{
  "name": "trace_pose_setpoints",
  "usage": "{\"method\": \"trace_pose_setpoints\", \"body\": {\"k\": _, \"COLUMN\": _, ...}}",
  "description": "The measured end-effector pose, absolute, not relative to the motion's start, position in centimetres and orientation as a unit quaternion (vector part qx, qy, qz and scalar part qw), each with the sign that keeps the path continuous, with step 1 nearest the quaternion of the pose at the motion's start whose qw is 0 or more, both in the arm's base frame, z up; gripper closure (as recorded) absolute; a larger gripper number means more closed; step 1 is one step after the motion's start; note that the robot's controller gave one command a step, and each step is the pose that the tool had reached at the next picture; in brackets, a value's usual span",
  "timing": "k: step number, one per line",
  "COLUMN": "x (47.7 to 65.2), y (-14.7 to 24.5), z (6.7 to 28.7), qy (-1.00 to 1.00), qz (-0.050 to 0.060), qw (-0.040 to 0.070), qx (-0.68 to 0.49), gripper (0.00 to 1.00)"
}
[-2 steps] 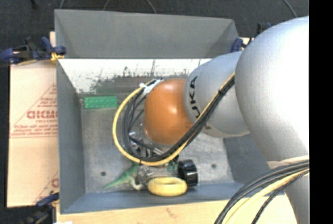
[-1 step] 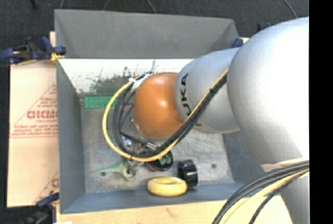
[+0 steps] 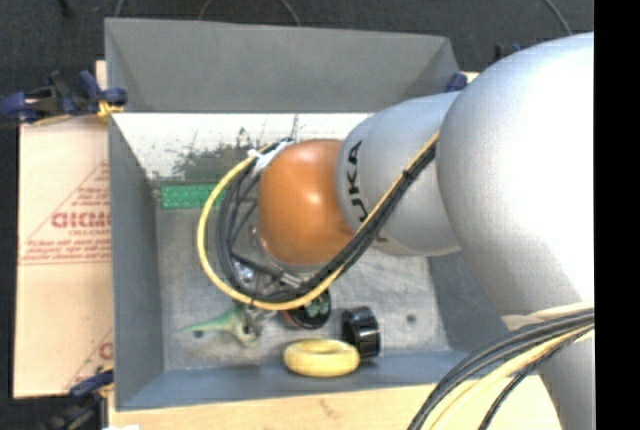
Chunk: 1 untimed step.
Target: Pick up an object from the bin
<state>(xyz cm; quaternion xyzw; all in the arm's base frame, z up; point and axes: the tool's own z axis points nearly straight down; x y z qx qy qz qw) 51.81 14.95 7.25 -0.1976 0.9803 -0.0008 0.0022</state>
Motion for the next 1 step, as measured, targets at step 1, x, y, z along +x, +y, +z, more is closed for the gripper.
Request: {"method": "trace_pose_setpoints", "body": {"k": 1, "x": 51.45, "y": 16.66, "z": 25.45, "qy": 0.978, "qz": 0.0, "qw": 0.005, "qx": -0.208, "gripper": 1.0}}
